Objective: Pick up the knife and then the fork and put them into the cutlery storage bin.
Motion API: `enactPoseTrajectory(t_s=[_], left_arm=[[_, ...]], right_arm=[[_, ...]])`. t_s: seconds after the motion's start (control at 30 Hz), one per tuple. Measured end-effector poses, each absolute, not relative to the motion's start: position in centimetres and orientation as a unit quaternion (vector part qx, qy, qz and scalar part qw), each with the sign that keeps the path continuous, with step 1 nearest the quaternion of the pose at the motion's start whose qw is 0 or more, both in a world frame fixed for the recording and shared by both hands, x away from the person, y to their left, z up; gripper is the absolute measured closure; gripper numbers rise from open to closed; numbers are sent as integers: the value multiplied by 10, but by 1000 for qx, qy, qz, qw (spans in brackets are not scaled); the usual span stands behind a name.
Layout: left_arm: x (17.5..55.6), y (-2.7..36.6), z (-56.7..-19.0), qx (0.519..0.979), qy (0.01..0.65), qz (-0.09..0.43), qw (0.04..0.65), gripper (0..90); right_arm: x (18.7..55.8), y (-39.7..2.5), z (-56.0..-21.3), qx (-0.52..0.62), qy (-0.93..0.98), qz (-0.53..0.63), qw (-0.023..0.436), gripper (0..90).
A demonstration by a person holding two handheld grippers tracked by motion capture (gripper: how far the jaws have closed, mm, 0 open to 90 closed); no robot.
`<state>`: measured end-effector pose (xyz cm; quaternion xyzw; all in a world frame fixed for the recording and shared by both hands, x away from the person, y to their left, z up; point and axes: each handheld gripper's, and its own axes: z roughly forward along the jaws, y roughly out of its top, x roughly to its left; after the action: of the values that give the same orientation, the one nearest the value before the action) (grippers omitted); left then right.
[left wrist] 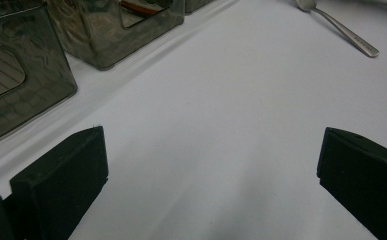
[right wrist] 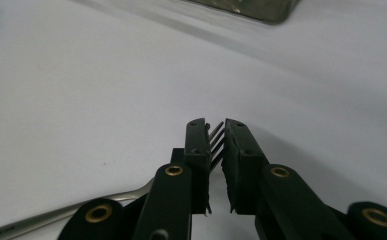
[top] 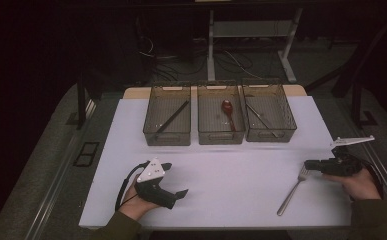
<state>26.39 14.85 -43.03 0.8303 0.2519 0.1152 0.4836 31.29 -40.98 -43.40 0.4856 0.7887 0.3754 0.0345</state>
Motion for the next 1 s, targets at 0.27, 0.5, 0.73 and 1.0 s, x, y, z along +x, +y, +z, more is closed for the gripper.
enactPoseTrajectory(t_s=[0.27,0.5,0.73,1.0], left_arm=[[264,149,-430,830,253,115,484,0],[264,149,-430,829,256,115,484,0],[265,149,-431,829,257,114,484,0],[265,150,-431,828,257,114,485,0]], right_arm=[[313,-406,-410,455,778,431,48,866],[319,-400,-386,440,758,476,75,896],[328,-391,-367,438,756,474,110,897],[346,-382,-332,437,746,480,146,897]])
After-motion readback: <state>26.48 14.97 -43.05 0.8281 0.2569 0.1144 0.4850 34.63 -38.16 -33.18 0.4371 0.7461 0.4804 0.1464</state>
